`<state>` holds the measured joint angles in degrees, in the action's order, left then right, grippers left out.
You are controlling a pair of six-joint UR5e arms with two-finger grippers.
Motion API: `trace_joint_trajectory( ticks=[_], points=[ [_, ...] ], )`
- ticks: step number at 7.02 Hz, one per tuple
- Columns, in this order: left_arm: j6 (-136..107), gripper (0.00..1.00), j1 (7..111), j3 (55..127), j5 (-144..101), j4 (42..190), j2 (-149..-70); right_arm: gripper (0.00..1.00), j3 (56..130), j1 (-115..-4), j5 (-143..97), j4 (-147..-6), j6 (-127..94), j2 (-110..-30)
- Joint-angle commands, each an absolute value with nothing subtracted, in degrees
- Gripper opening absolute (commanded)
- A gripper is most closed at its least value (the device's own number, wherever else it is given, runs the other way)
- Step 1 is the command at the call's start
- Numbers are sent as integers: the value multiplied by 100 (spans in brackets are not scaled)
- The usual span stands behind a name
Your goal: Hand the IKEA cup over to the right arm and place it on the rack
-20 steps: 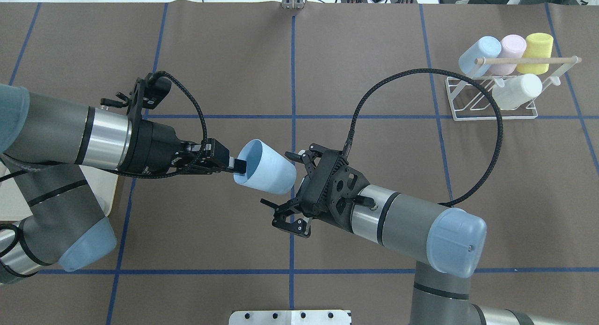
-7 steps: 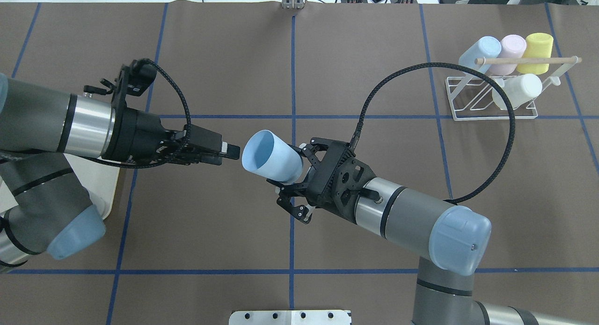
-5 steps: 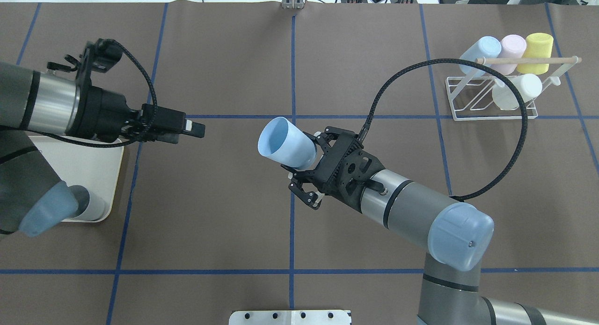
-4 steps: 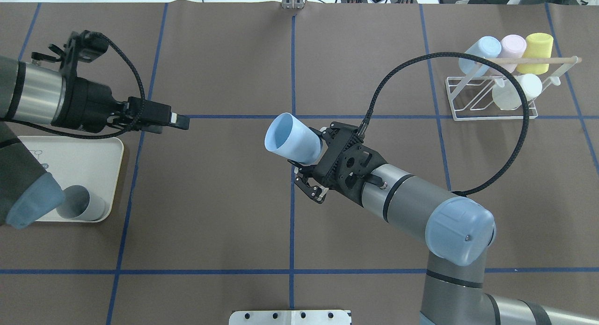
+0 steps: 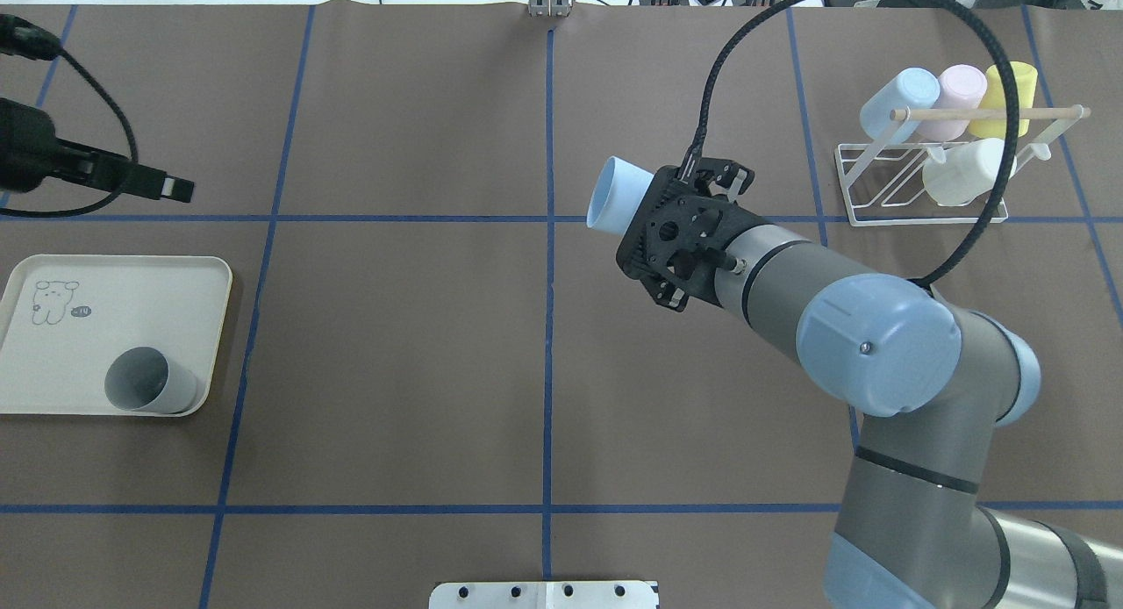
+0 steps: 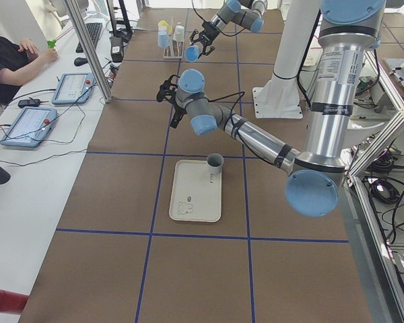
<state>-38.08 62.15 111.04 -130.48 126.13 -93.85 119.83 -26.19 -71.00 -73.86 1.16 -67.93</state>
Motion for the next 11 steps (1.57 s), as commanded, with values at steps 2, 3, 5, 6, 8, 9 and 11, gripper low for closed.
trace_joint_trajectory(
  ticks=[2,3,5,6,8,9,11],
  points=[
    [-1910,100,7170,10995,-13060,12551,-8623,0,12269,-3460,-7093,-9101,1935,-6864],
    [-1872,100,7189,10995,-13061,12551,-8605,0,12304,-3724,-7067,-9462,2821,-6960],
    [-1881,100,7189,11004,-13069,12559,-8569,0,12505,-4295,-6910,-10156,4264,-7336],
    [-1881,100,7189,11004,-13069,12551,-8569,0,12690,-4350,-6438,-10465,4880,-7704],
    [-1881,100,7181,10995,-13069,12551,-8578,0,12552,-4324,-5672,-10485,5254,-8408],
    [-1881,100,7181,10995,-13069,12551,-8578,0,12238,-4298,-5599,-10468,5186,-8376],
    [-1881,100,7172,10995,-13069,12551,-8578,0,11962,-4272,-5511,-10415,5168,-8306]
  ],
)
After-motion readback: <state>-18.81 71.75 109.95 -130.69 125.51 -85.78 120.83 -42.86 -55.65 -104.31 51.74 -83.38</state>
